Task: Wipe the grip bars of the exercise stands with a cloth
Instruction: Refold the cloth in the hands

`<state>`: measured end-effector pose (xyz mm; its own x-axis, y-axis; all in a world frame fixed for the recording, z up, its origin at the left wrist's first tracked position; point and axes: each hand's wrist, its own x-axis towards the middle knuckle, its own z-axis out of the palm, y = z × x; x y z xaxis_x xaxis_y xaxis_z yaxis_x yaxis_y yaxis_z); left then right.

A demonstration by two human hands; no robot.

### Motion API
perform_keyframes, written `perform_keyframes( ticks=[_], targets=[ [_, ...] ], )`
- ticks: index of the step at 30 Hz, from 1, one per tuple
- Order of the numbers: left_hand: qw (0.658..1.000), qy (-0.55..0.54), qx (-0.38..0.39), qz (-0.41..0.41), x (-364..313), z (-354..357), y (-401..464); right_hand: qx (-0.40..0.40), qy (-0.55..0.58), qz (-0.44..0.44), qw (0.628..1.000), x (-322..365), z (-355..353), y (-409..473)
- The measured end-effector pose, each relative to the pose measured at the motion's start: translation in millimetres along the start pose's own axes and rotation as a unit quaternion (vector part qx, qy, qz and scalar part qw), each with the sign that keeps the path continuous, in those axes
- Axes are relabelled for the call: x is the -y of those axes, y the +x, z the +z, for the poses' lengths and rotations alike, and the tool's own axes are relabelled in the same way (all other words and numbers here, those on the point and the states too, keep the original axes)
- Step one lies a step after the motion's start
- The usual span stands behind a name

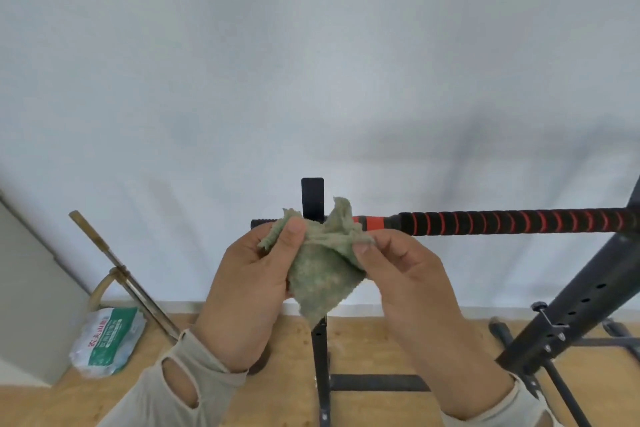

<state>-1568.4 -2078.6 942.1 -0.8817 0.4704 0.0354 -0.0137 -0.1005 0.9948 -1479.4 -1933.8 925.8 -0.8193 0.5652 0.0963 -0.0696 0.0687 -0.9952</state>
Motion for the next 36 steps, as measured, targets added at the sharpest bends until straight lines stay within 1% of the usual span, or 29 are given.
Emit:
perform_keyframes(
  ticks=[1,2,3,4,6,8,9,10,11,13,15,16,17,18,19,20,21,22,24,25,26,27,29,31,33,34,35,36],
  targets=[
    [1.0,0.014,-0.009,0.008,0.7,1.8,-5.4,-0.024,0.093,0.046,0.994,1.2,-1.5,1.8],
    [0.999,0.024,-0.017,0.012,2.0,2.2,-11.0,-0.041,0.186,0.091,0.977,3.0,-3.2,3.7],
    [0.999,0.034,-0.021,0.016,5.6,0.8,-16.3,-0.049,0.259,0.126,0.956,4.9,-5.0,5.2],
    [0.998,0.052,-0.02,0.015,10.0,-1.5,-22.0,-0.049,0.307,0.147,0.939,5.3,-7.5,6.5],
    [0.993,0.115,0.016,-0.005,21.5,-10.1,-30.7,-0.031,0.357,0.163,0.919,6.1,-11.2,6.6],
    [0.987,0.133,0.058,-0.063,30.1,-18.1,-37.1,-0.015,0.363,0.17,0.916,6.3,-13.6,4.7],
    [0.986,0.124,0.067,-0.087,31.5,-20.1,-38.7,-0.004,0.36,0.172,0.917,5.7,-14.3,3.1],
    [0.985,0.126,0.07,-0.094,32.0,-21.2,-40.1,0.012,0.345,0.175,0.922,5.7,-13.7,0.9],
    [0.983,0.15,0.074,-0.081,30.1,-21.0,-40.5,0.03,0.305,0.177,0.935,5.8,-12.4,-0.9],
    [0.97,0.215,0.111,-0.023,23.2,-19.9,-41.5,0.069,0.152,0.16,0.973,8.1,-8.4,-3.7],
    [0.963,0.23,0.142,0.009,16.3,-16.5,-41.4,0.121,0.018,0.123,0.985,15.7,-4.9,-8.0],
    [0.968,0.211,0.135,0.013,13.6,-14.7,-40.5,0.147,-0.018,0.104,0.984,20.0,-3.9,-10.1],
    [0.977,0.186,0.103,0.019,10.5,-12.1,-40.3,0.169,-0.04,0.087,0.981,23.9,-3.9,-12.2],
    [0.983,0.172,0.049,0.032,7.4,-8.7,-40.7,0.185,-0.061,0.068,0.979,25.7,-4.1,-13.7],
    [0.982,0.181,-0.022,0.055,3.0,-5.0,-41.2,0.191,-0.086,0.043,0.977,26.3,-4.3,-15.2],
    [0.971,0.211,-0.09,0.075,-0.6,-2.8,-40.8,0.187,-0.115,0.015,0.975,25.2,-4.3,-16.1],
    [0.961,0.232,-0.125,0.08,-3.8,-2.1,-39.1,0.176,-0.141,-0.011,0.974,23.3,-4.5,-17.1],
    [0.959,0.249,-0.116,0.069,-7.5,-2.1,-37.2,0.162,-0.16,-0.032,0.973,22.0,-4.3,-18.3],
    [0.964,0.266,-0.019,-0.007,-12.8,-2.1,-34.4,0.153,-0.198,-0.065,0.966,19.3,-3.0,-22.7],
    [0.969,0.24,0.026,-0.053,-12.9,-2.4,-32.9,0.155,-0.22,-0.081,0.96,17.0,-2.0,-25.1],
    [0.975,0.198,0.054,-0.088,-12.0,-3.2,-31.0,0.155,-0.241,-0.098,0.953,13.6,-1.2,-26.9],
    [0.98,0.155,0.059,-0.105,-11.1,-4.0,-29.6,0.156,-0.257,-0.113,0.947,10.6,-0.9,-28.3],
    [0.986,0.126,0.045,-0.098,-8.3,-6.0,-28.2,0.169,-0.268,-0.131,0.939,4.6,-2.1,-29.7],
    [0.986,0.153,0.027,-0.054,-5.4,-8.5,-28.0,0.181,-0.214,-0.106,0.954,0.7,-4.6,-29.1],
    [0.99,0.143,0.003,0.01,-9.0,-8.8,-30.1,0.155,-0.107,-0.023,0.982,-2.8,-7.2,-27.0],
    [0.991,0.129,-0.004,0.033,-12.1,-9.1,-30.1,0.136,-0.072,0.022,0.988,-7.3,-8.3,-23.9],
    [0.992,0.118,-0.007,0.051,-15.8,-10.1,-29.8,0.128,-0.063,0.059,0.988,-14.5,-9.5,-19.9],
    [0.992,0.111,-0.006,0.067,-18.6,-12.4,-28.0,0.139,-0.063,0.091,0.984,-21.5,-10.1,-15.8]
  ],
)
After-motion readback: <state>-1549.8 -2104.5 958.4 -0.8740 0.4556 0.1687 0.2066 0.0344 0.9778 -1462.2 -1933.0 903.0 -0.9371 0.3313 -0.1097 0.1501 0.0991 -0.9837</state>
